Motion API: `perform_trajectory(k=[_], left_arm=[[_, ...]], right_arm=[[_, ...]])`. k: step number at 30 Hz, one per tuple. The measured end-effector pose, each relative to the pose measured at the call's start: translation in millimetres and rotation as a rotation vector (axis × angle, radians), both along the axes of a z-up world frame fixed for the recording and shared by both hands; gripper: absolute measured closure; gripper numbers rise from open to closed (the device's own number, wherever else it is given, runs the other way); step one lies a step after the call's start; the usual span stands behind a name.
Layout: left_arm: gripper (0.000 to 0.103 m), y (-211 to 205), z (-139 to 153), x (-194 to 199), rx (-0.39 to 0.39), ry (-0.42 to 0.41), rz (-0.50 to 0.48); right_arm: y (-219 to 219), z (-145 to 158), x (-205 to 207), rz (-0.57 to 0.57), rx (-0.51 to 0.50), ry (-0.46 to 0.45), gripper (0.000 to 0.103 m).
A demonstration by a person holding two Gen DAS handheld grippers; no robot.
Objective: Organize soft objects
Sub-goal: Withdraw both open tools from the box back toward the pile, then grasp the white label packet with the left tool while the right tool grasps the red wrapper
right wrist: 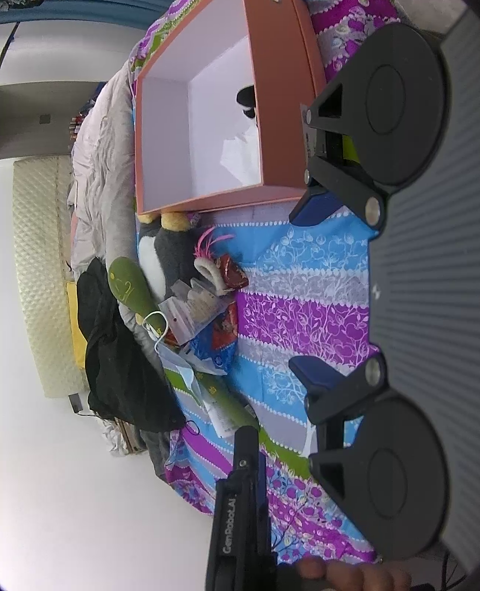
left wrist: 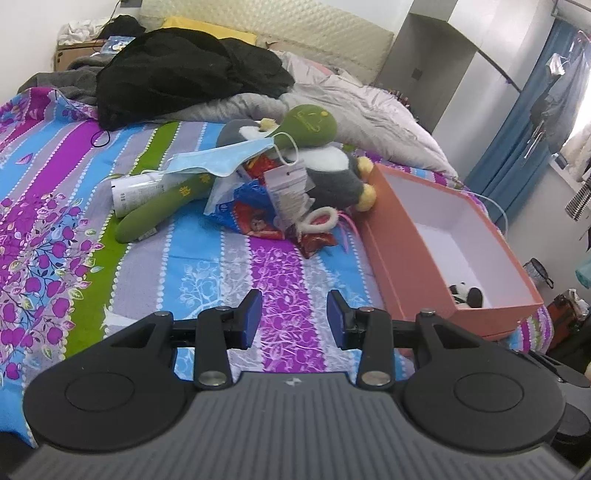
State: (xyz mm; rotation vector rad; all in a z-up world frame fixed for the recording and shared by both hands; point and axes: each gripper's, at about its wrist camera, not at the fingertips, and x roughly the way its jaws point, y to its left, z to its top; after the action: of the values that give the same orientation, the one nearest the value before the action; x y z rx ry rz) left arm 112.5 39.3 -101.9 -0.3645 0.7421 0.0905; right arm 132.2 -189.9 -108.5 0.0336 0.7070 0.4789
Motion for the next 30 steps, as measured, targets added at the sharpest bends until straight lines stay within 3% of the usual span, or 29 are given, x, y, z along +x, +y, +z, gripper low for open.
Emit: perform_trajectory(k=[13, 17, 22, 30], left_arm=[[0.057, 38.9, -47.1, 46.1, -0.016, 0.064, 0.04], [0.057, 45.6, -61.5, 63.9, -0.016, 0.067, 0.029], [0.057, 57.8, -77.8, 91.1, -0.063, 0.06, 0.043], [0.057, 59.0, -96.1, 144.8, -0.1, 0.026, 0.023]], right_arm=[[46.5, -33.3, 39.7, 0.072, -0.021, 0.027, 0.025], [59.0, -43.6, 57.4, 0.083, -0.031, 0.021, 0.025], [73.1, -62.0, 84.5, 0.086, -0.046, 0.029, 0.032], [78.7, -92.8, 138.7, 0.028, -0.045, 0.037, 0.036]])
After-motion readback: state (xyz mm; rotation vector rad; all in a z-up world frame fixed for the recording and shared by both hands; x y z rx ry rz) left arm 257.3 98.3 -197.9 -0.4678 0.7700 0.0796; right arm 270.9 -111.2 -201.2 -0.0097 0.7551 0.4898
